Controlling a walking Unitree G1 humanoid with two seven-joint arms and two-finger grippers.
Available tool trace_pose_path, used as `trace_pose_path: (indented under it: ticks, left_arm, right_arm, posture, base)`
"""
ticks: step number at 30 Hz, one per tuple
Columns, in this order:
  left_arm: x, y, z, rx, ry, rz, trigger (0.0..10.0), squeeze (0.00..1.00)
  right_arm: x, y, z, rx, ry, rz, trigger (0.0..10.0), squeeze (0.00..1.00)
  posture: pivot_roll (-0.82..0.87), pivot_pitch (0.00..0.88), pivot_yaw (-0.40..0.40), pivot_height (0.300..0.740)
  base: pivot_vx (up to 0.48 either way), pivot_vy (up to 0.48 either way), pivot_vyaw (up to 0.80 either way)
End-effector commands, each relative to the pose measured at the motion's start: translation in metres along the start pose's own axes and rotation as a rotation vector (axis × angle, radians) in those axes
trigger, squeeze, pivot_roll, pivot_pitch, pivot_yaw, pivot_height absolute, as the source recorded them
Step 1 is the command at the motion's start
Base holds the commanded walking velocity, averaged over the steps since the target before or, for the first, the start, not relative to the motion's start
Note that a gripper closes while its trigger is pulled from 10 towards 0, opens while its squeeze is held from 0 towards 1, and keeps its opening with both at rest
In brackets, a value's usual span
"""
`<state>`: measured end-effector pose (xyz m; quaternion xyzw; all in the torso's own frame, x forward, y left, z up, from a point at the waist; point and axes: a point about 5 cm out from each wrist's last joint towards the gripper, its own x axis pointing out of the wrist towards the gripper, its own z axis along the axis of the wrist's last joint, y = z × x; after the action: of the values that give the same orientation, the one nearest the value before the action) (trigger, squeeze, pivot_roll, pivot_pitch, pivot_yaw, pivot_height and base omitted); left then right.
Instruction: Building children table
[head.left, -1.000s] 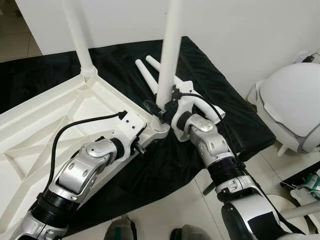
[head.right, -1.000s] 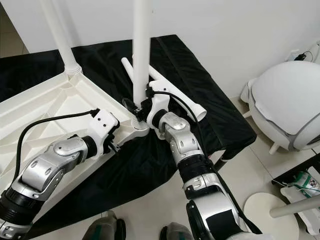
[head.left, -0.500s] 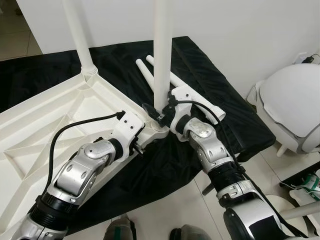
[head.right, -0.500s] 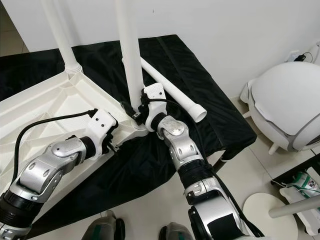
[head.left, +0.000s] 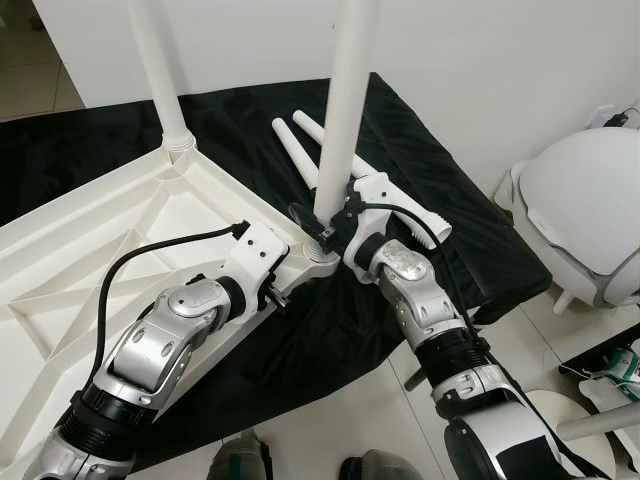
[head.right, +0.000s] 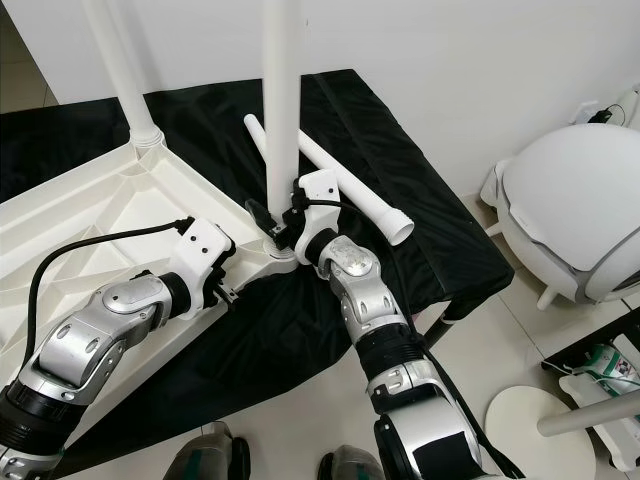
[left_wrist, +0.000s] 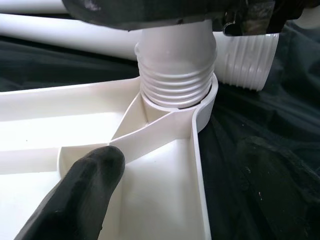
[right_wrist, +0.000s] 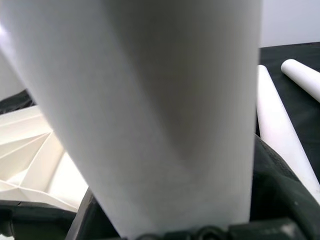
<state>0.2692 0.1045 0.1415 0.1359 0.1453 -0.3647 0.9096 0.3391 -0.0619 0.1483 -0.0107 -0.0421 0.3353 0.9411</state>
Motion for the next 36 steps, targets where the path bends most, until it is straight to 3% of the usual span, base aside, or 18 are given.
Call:
trace_pose_path:
  ticks: [1,6,16,24,36]
  left_arm:
    - [-0.002,0.001,0.001,0.009,0.002,0.006,10.0,0.0]
    - [-0.002,0.001,0.002,0.008,0.001,0.005,10.0,0.0]
    - [-0.003,0.001,0.001,0.008,0.004,0.005,10.0,0.0]
    - [-0.002,0.0,0.002,0.014,0.005,-0.004,10.0,0.0]
    - [-0.002,0.0,0.002,0.011,0.004,-0.002,10.0,0.0]
  right_arm:
    - [-0.012,-0.012,-0.022,0.046,0.084,-0.077,10.0,0.0]
    - [-0.019,-0.005,-0.023,0.01,0.029,-0.058,10.0,0.0]
    - [-0.024,-0.005,-0.026,0.037,0.025,-0.081,10.0,0.0]
    - [-0.01,-0.015,-0.022,0.053,0.108,-0.082,10.0,0.0]
    - [0.0,-0.014,-0.02,0.021,0.163,-0.034,10.0,0.0]
  posture:
    - [-0.01,0.035,-0.01,0.74]
    - [-0.01,0.035,-0.008,0.74]
    - [-0.01,0.037,-0.002,0.74]
    - [-0.01,0.036,0.004,0.74]
    - [-0.01,0.039,-0.003,0.74]
  base:
    - [0.0,0.0,0.0]
    - [0.0,0.0,0.0]
    - [0.0,0.0,0.0]
    - [0.0,0.0,0.0]
    - [0.0,0.0,0.0]
